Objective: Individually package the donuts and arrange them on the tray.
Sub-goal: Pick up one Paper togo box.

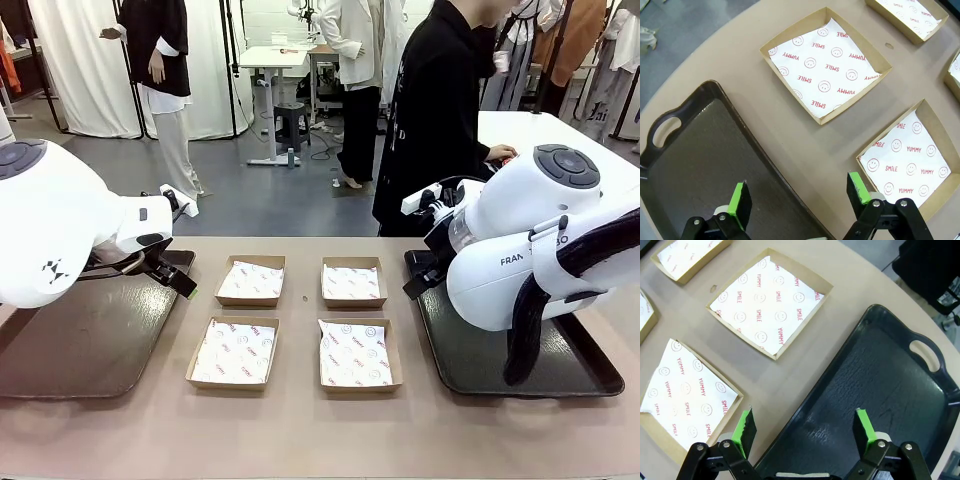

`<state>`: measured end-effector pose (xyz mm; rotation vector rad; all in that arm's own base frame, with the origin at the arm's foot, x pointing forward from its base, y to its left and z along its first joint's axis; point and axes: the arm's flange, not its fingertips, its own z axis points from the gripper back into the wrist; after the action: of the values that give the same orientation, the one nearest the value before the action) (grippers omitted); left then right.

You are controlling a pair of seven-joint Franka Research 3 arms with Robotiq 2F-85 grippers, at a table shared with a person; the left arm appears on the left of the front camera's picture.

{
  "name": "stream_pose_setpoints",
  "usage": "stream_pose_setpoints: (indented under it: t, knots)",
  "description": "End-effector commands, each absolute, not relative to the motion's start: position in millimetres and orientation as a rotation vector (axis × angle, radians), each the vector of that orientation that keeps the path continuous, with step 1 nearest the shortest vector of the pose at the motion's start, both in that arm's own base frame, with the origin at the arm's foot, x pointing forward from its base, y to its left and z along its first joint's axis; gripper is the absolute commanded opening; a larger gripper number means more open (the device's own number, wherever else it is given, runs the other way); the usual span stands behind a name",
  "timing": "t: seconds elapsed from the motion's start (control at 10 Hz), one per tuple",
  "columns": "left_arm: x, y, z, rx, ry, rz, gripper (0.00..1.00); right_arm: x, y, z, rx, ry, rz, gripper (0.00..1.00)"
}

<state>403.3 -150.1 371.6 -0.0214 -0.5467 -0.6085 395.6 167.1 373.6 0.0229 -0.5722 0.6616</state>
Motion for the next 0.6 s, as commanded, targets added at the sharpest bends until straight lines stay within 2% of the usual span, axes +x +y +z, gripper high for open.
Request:
stream_pose_setpoints:
  t: [0.0, 0.5]
  knots:
    - [379, -140, 378, 0.027, -0.521, -0.613, 1.0, 375, 156, 376, -0.025, -0.543, 0.66, 1.0]
    - [275, -74, 397, -0.028, -0.28, -0.796, 1.0, 240, 112, 400, -0.009, -0.275, 0.682, 1.0]
